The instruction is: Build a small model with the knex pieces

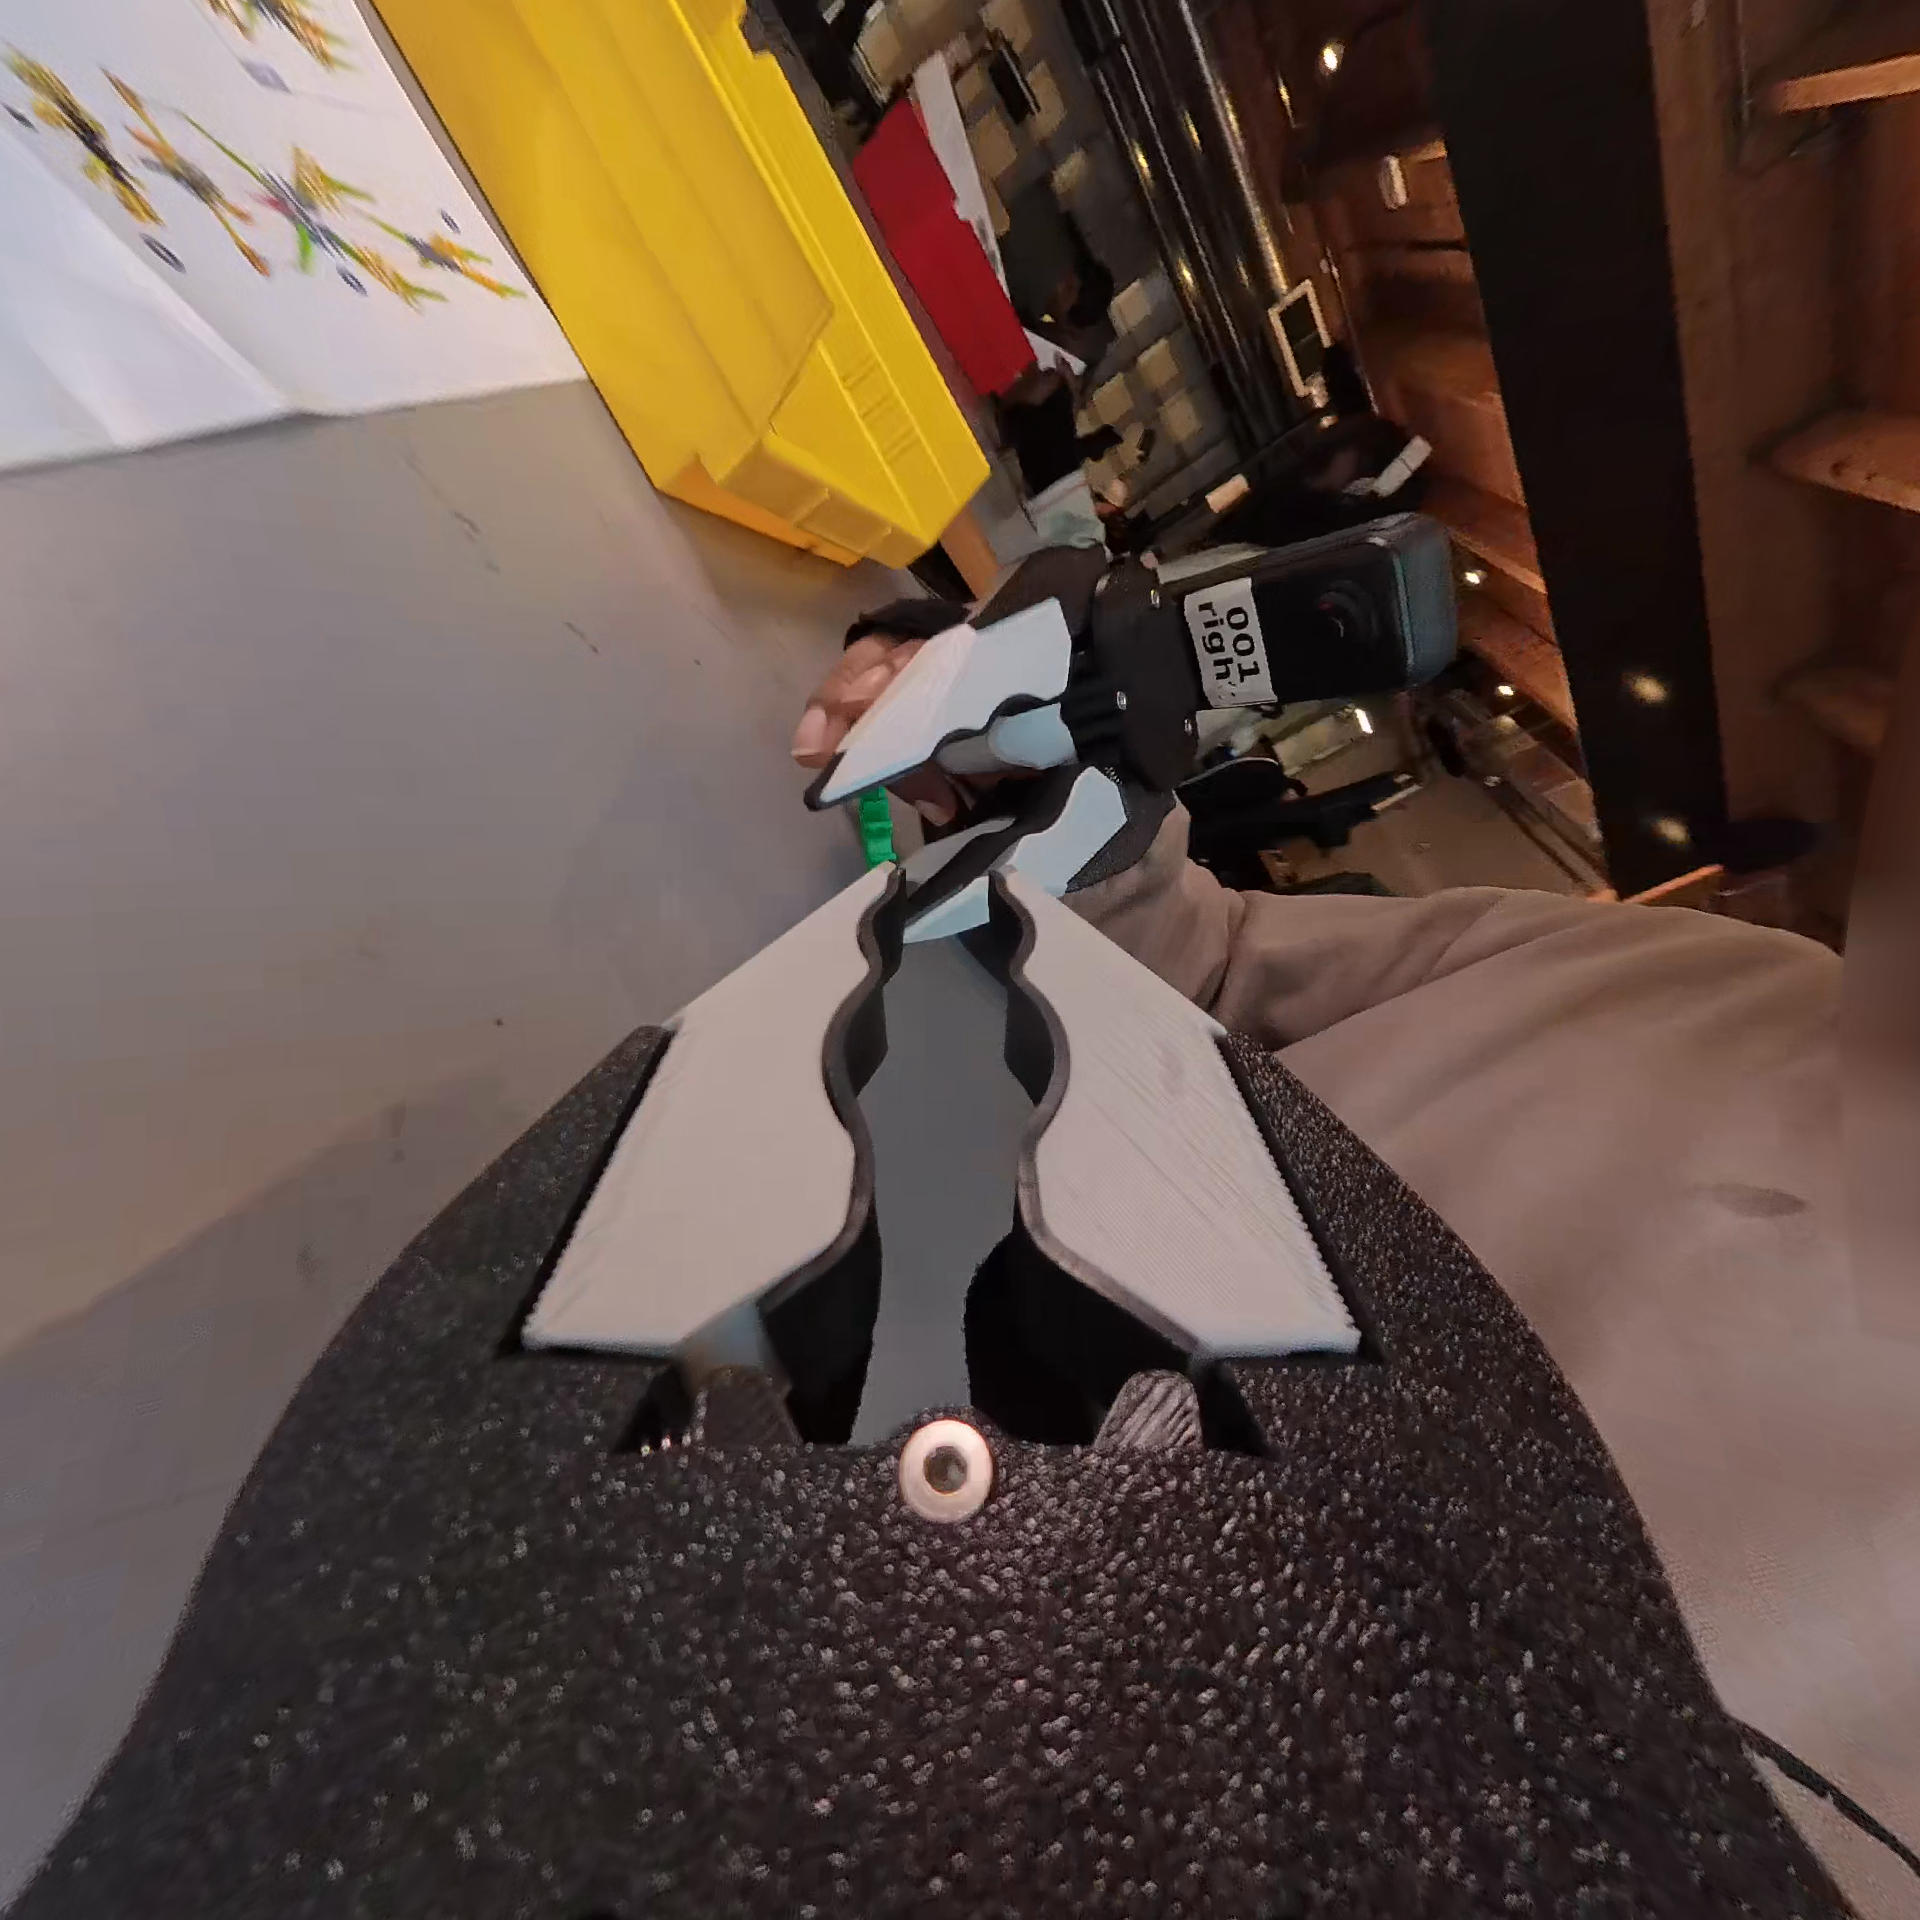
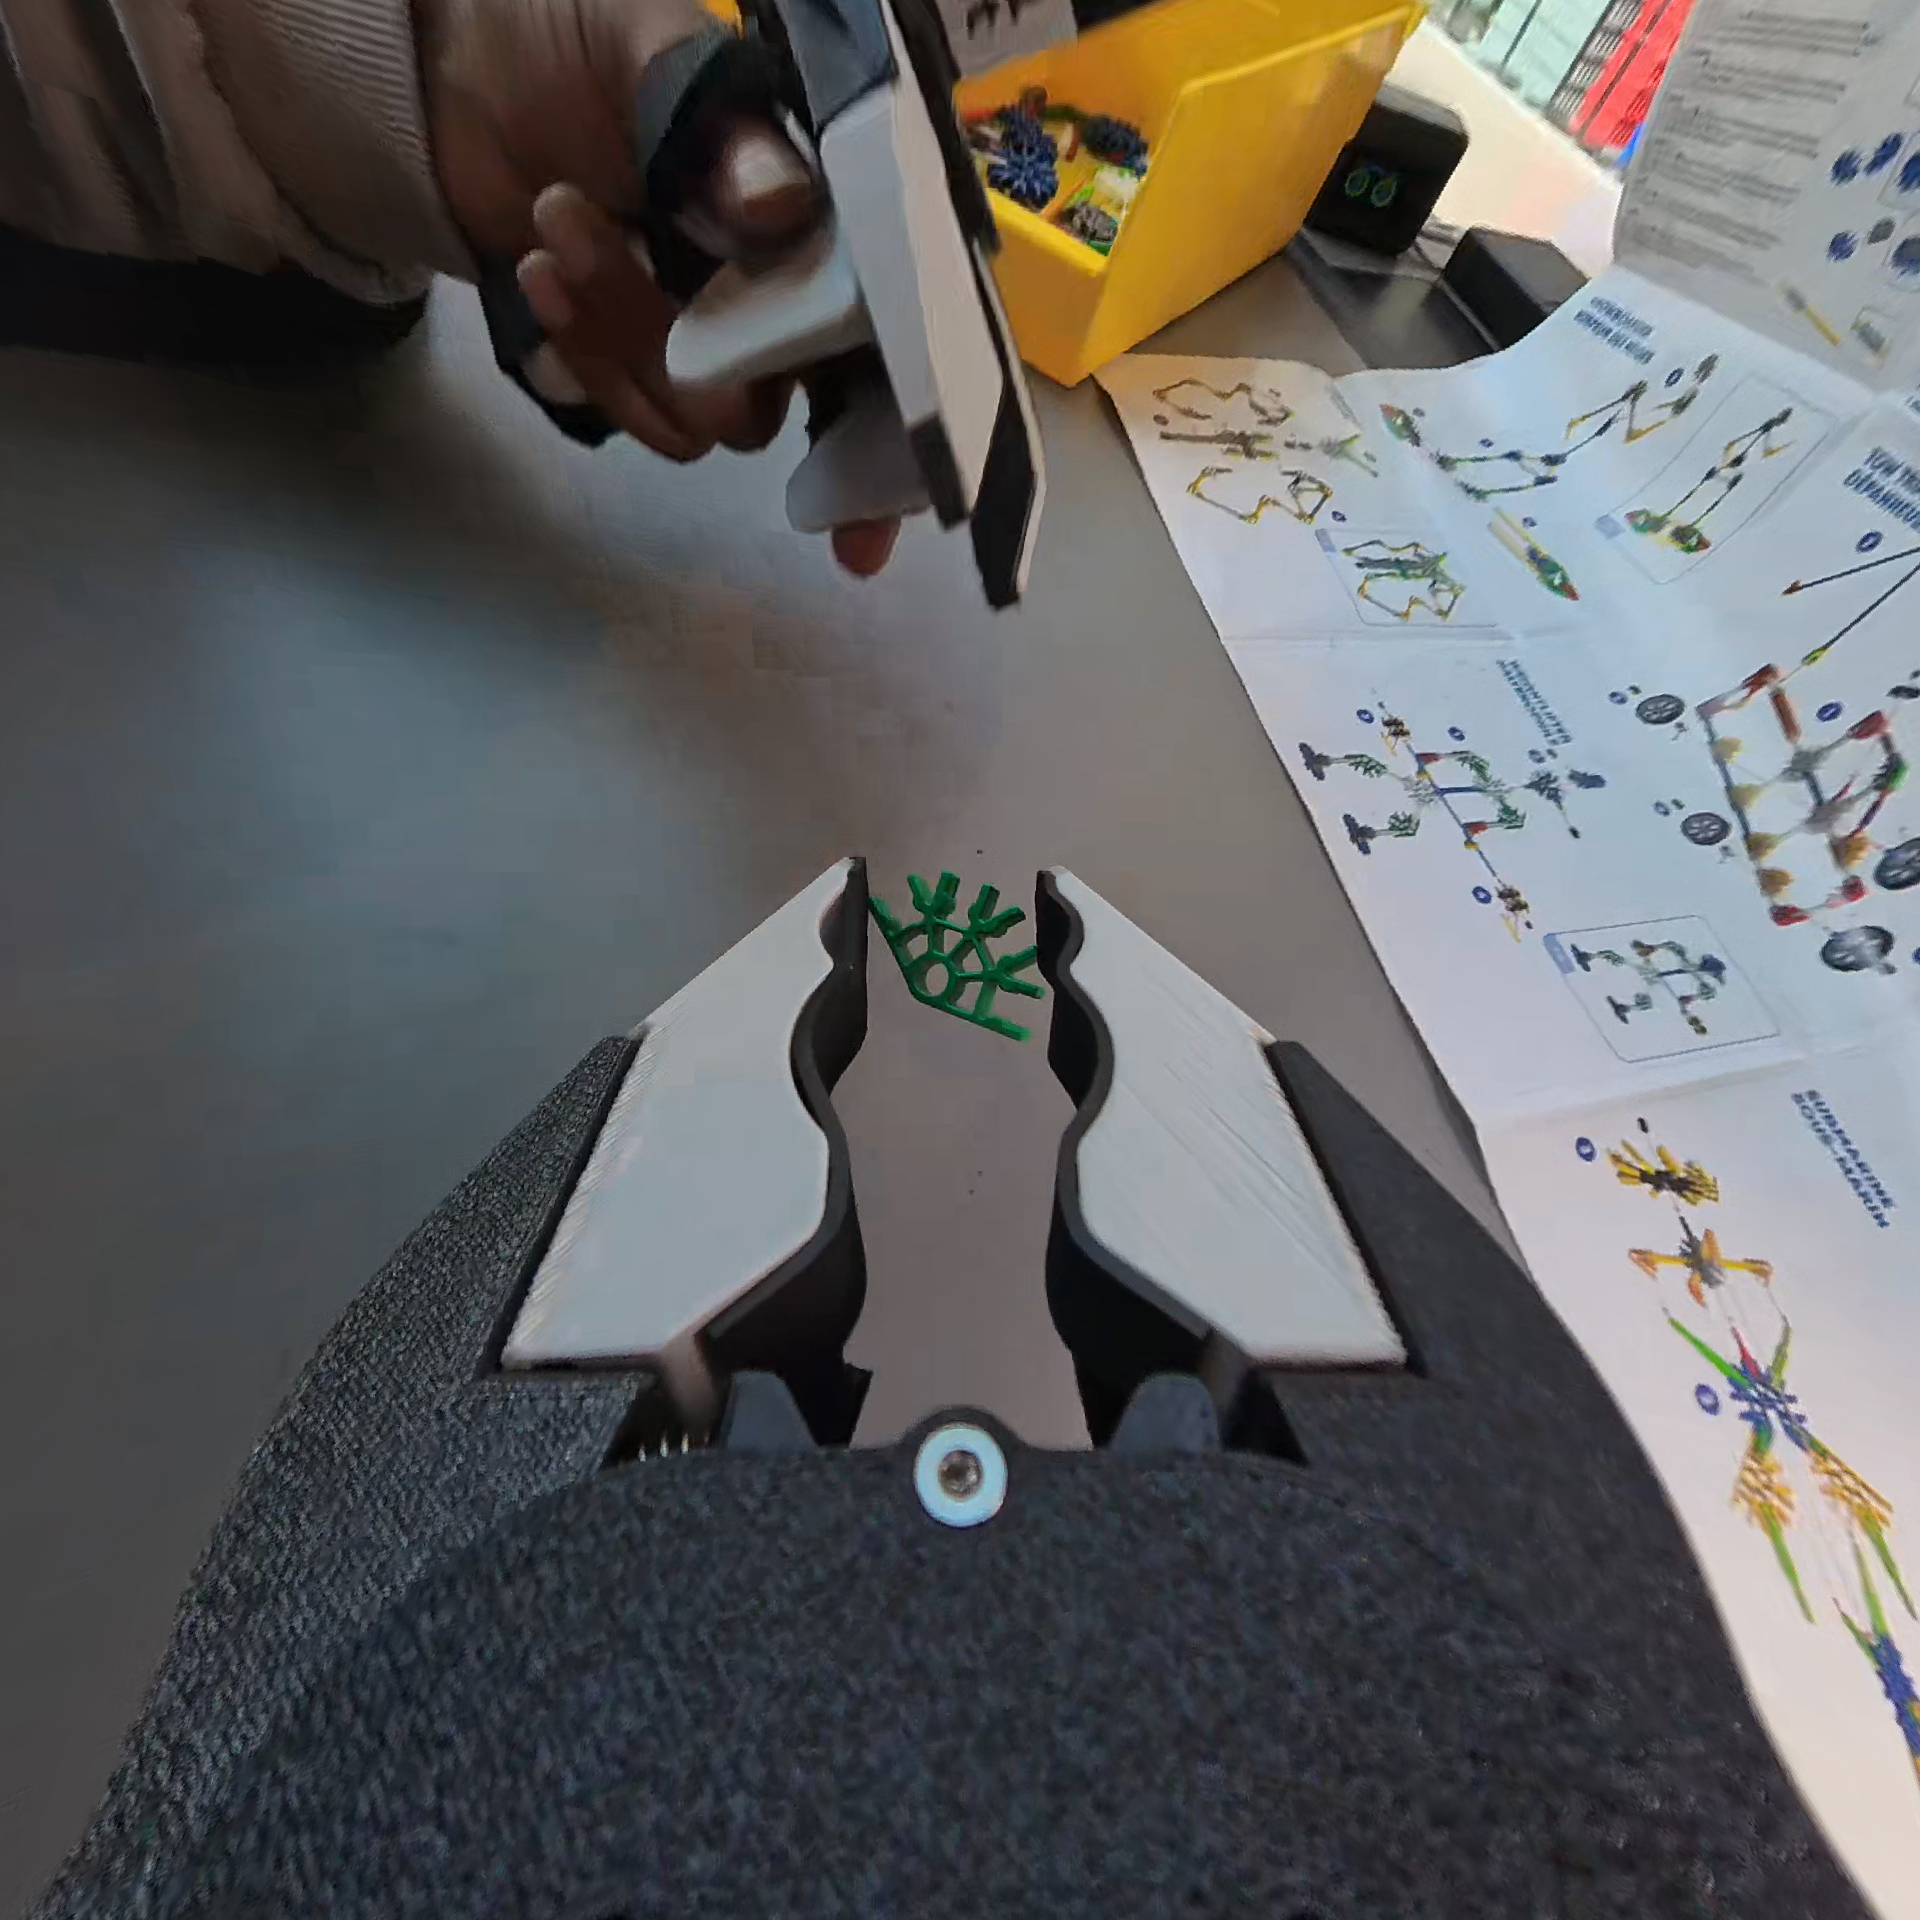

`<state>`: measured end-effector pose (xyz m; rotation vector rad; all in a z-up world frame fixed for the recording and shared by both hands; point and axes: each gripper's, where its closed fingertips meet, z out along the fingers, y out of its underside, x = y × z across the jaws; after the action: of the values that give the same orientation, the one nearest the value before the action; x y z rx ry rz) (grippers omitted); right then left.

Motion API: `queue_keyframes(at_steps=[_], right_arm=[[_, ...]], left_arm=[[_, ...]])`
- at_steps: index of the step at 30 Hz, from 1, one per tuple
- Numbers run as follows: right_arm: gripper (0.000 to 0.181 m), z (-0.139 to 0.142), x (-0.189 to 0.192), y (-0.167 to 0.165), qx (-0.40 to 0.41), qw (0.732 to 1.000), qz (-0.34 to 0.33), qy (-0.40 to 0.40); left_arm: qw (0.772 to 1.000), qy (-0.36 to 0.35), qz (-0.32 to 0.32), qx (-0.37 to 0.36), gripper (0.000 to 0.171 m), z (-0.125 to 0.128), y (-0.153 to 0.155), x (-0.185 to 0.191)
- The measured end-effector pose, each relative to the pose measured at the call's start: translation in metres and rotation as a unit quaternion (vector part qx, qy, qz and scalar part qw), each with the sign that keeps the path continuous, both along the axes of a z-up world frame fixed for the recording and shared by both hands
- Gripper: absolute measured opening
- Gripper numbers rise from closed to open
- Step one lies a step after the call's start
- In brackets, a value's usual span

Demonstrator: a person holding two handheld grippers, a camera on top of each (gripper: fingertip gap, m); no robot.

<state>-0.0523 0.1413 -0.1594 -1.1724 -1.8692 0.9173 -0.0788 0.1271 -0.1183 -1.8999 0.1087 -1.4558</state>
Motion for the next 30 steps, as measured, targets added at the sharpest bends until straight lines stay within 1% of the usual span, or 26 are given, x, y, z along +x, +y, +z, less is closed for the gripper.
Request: queue_keyframes(at_steps=[3, 5, 7, 9, 10, 12, 13, 14, 16, 18, 19, 21, 22, 23, 26, 28, 30], right_arm=[[0.031, -0.025, 0.007, 0.003, 0.008, 0.998, 0.008, -0.066], [0.031, -0.042, 0.011, 0.004, 0.013, 0.994, 0.017, -0.112], [0.031, -0.055, 0.014, 0.005, 0.011, 0.987, 0.034, -0.156], [0.03, -0.054, 0.011, 0.006, 0.007, 0.985, 0.047, -0.164], [0.032, -0.056, 0.011, 0.011, 0.018, 0.983, 0.046, -0.175], [0.046, -0.054, 0.007, 0.017, 0.027, 0.984, 0.033, -0.171], [0.057, -0.054, 0.009, 0.02, 0.03, 0.984, 0.024, -0.175], [0.062, -0.054, 0.01, 0.023, 0.032, 0.984, 0.012, -0.177], [0.066, -0.054, 0.016, 0.028, 0.036, 0.983, -0.007, -0.182], [0.065, -0.053, 0.022, 0.03, 0.03, 0.982, -0.022, -0.185], [0.061, -0.052, 0.023, 0.029, 0.019, 0.983, -0.026, -0.183], [0.055, -0.051, 0.022, 0.027, -0.001, 0.984, -0.034, -0.177], [0.054, -0.052, 0.02, 0.027, -0.004, 0.984, -0.039, -0.176], [0.051, -0.053, 0.019, 0.028, -0.003, 0.983, -0.045, -0.177], [0.042, -0.056, 0.018, 0.028, -0.014, 0.982, -0.046, -0.184], [0.039, -0.057, 0.021, 0.028, -0.024, 0.981, -0.042, -0.186], [0.038, -0.057, 0.024, 0.03, -0.024, 0.981, -0.04, -0.189]], left_arm=[[0.994, 0.081, 0.058, 0.045, 0.018, 0.013, -0.005, -0.039], [0.984, 0.131, 0.093, 0.071, 0.019, 0.023, -0.015, -0.064], [0.975, 0.165, 0.126, 0.079, 0.02, 0.031, -0.026, -0.091], [0.965, 0.194, 0.161, 0.073, 0.02, 0.035, -0.039, -0.12], [0.959, 0.209, 0.179, 0.068, 0.02, 0.037, -0.046, -0.135], [0.942, 0.244, 0.22, 0.06, 0.021, 0.043, -0.062, -0.166], [0.931, 0.268, 0.243, 0.056, 0.021, 0.044, -0.071, -0.184], [0.916, 0.296, 0.267, 0.049, 0.021, 0.045, -0.082, -0.202], [0.876, 0.36, 0.321, 0.024, 0.021, 0.044, -0.108, -0.245], [0.825, 0.421, 0.378, -0.014, 0.021, 0.042, -0.14, -0.29], [0.8, 0.444, 0.401, -0.031, 0.021, 0.043, -0.157, -0.311], [0.76, 0.474, 0.439, -0.062, 0.021, 0.045, -0.19, -0.344], [0.746, 0.481, 0.453, -0.076, 0.021, 0.047, -0.205, -0.357], [0.737, 0.484, 0.464, -0.086, 0.021, 0.048, -0.217, -0.366], [0.72, 0.489, 0.482, -0.103, 0.021, 0.051, -0.242, -0.382], [0.706, 0.506, 0.481, -0.12, 0.021, 0.046, -0.254, -0.39], [0.685, 0.537, 0.469, -0.15, 0.021, 0.036, -0.267, -0.4]])
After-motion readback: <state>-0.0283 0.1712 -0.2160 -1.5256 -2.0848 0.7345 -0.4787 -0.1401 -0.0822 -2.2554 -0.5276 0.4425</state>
